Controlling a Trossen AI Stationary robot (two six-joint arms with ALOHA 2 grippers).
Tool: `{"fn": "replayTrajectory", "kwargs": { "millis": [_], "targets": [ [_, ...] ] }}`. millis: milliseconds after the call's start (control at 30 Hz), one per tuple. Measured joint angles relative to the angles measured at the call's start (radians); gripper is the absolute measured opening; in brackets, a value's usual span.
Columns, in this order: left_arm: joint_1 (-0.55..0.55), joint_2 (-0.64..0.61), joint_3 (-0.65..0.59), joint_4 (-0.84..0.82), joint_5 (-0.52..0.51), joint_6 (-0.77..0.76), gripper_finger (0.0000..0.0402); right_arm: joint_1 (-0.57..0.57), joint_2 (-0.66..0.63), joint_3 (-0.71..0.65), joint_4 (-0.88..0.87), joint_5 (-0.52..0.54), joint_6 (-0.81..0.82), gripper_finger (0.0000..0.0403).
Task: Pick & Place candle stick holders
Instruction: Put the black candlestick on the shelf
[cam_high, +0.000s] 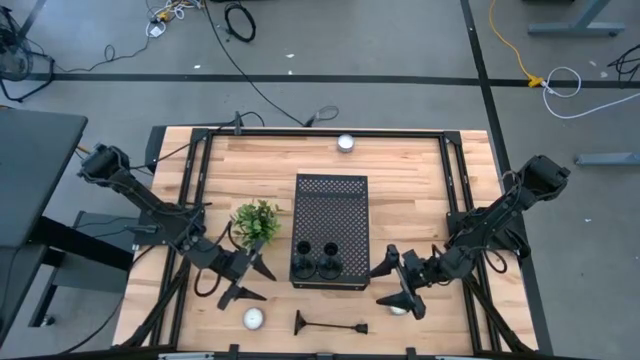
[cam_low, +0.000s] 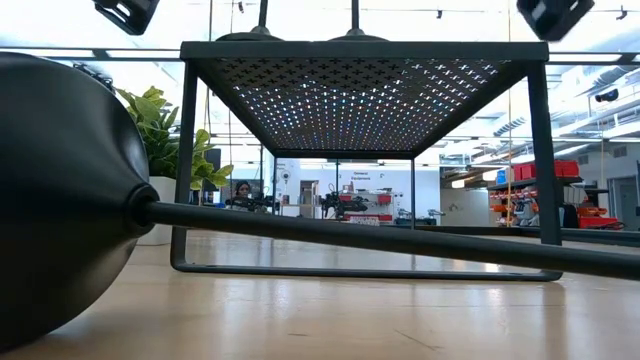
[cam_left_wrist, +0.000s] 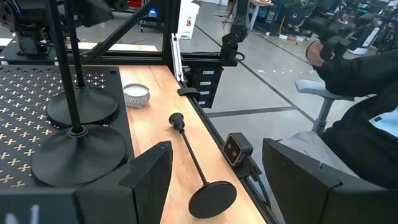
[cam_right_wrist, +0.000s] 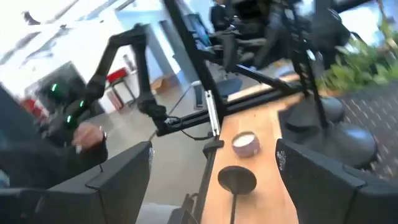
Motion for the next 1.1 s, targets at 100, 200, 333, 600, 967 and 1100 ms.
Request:
{"fn": "replayTrajectory", "kwargs": {
  "millis": [100, 200, 333, 600, 967, 1100],
  "targets": [
    [-0.011, 0.0, 0.0, 0.0, -0.005, -0.003, 0.0248, 0.0, 0.0, 0.0, 0.022, 0.005, 0.024, 0.0339],
    [-0.025, 0.0, 0.0, 0.001, -0.014, -0.003, 0.0248, 0.008, 0.0, 0.0, 0.058, -0.014, -0.015, 0.0339],
    [-0.043, 0.0, 0.0, 0.001, -0.046, -0.003, 0.0248, 0.007, 0.0, 0.0, 0.066, 0.023, -0.033, 0.0339],
    [-0.055, 0.0, 0.0, 0.001, -0.057, 0.001, 0.0248, 0.009, 0.0, 0.0, 0.047, 0.103, 0.017, 0.0339],
    [-0.055, 0.0, 0.0, 0.001, -0.075, 0.002, 0.0248, 0.03, 0.0, 0.003, -0.036, 0.07, 0.151, 0.0339],
    [-0.055, 0.0, 0.0, 0.001, -0.094, -0.001, 0.0248, 0.053, 0.04, 0.09, -0.083, 0.072, 0.102, 0.0337]
  ]
}}
